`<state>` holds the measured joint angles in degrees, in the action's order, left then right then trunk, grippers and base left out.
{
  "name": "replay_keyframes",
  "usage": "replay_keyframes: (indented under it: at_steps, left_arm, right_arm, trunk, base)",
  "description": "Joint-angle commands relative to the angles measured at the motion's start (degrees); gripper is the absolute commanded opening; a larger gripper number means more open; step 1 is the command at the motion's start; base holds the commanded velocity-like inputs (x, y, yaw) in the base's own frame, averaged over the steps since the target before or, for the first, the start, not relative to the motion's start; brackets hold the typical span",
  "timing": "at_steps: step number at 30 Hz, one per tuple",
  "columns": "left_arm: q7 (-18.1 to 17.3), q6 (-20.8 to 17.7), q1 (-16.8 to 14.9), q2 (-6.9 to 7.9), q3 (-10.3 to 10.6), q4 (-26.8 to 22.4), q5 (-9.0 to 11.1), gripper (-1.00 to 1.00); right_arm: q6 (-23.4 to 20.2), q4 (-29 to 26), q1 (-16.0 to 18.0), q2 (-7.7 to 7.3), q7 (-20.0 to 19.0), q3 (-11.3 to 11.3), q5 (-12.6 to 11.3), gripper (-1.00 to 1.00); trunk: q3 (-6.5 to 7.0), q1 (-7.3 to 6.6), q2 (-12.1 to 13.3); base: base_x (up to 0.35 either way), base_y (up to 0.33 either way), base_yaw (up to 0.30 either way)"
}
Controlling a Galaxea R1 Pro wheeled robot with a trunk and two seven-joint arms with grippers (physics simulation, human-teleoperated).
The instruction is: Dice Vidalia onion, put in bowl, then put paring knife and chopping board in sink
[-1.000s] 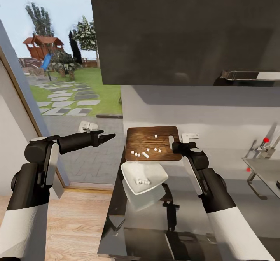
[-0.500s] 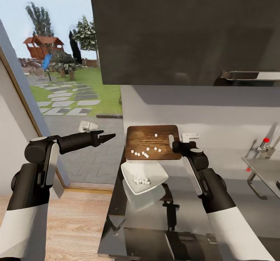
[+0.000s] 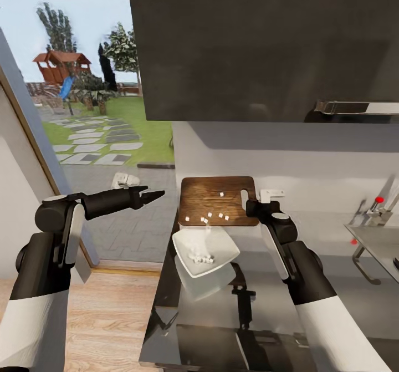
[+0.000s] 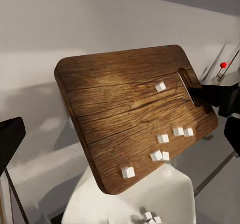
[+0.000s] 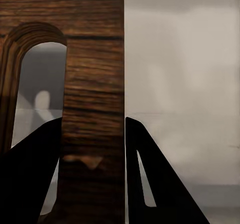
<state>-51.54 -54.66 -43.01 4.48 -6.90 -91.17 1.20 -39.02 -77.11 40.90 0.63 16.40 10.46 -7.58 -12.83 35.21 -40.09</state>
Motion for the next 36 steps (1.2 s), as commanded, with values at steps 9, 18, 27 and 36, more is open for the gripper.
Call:
replay_keyframes:
  at_steps: [9,18,27,36]
  left_arm:
    - [-0.1,-0.4,-0.1,0.0,0.0,0.0,0.1,1.0]
    - [-0.1,-0.4,-0.1,0.0,0.0,0.0,0.1,1.0]
    - [-0.1,-0.4,-0.1,0.0,0.0,0.0,0.1,1.0]
    - [-0.1,-0.5,-0.1,0.08,0.0,0.0,0.1,1.0]
  right_arm:
    - [-0.2,-0.1,0.1,-0.01,0.6,0.1,-0.6,-1.0]
    - [-0.2,-0.1,0.1,-0.01,0.6,0.1,-0.6,-1.0]
    - [-0.1,-0.1,0.1,-0.01,0.6,0.1,-0.6,-1.0]
    - [-0.1,0.0,0.1,-0.01,0.6,0.1,-0.6,-1.0]
  trunk:
    - [-0.09,0.02,-0.1]
    - [-0.09,0.02,-0.1]
    - [-0.09,0.02,-0.1]
    - [-0.09,0.02,-0.1]
  base:
    - [0.0,0.0,0.0]
    - [0.0,0.0,0.0]
    - [0.0,0.0,0.0]
    - [0.0,0.0,0.0]
